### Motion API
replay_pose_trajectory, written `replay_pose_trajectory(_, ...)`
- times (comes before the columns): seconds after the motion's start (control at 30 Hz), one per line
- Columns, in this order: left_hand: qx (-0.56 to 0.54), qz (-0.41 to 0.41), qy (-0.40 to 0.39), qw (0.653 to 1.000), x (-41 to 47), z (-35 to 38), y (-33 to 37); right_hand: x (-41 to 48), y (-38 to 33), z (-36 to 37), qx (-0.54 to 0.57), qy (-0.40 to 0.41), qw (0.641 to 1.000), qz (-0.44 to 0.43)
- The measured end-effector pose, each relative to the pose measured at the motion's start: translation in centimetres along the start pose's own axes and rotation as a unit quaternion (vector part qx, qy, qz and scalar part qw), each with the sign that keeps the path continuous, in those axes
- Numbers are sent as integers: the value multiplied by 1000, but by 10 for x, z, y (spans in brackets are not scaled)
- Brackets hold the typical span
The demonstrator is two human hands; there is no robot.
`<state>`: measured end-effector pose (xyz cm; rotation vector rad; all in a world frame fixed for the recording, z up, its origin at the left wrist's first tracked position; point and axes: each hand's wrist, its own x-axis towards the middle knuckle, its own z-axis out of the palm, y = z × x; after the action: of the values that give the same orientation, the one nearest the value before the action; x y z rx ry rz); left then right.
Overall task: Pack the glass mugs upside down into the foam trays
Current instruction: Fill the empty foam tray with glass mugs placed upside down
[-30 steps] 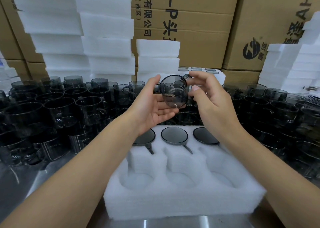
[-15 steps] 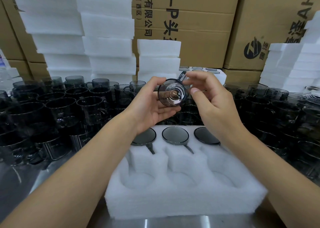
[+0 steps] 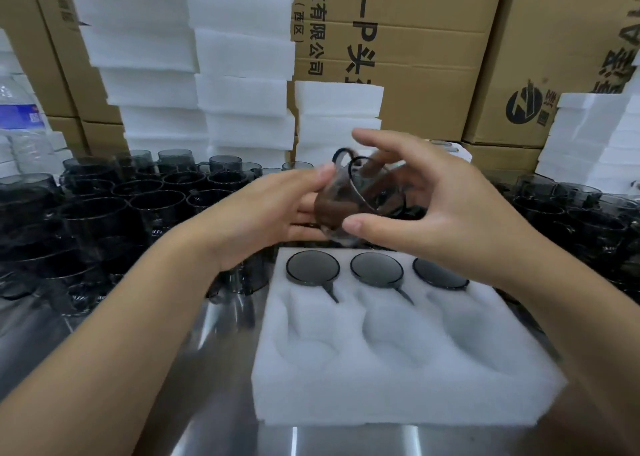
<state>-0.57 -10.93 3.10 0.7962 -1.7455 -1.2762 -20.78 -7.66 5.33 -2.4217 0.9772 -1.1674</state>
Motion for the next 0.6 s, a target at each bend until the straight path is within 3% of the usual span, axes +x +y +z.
replay_pose_trajectory(0.1,-19,-14,-7,1000,-6,-16,7,-3,-7,8,97,-71,992,47)
replay_pose_trajectory(0.3,79,-54,-157,983,-24,-35,7,-17,-15,28,54,-195,978,44)
replay_pose_trajectory(0.4,144,-94,-220,960,-25,-33,7,-25,-12,33,27,-202,978,34)
replay_pose_trajectory(0.6,173,-118,-230,950,-23,-33,6,-30,-11,42,-8,-191,982,11)
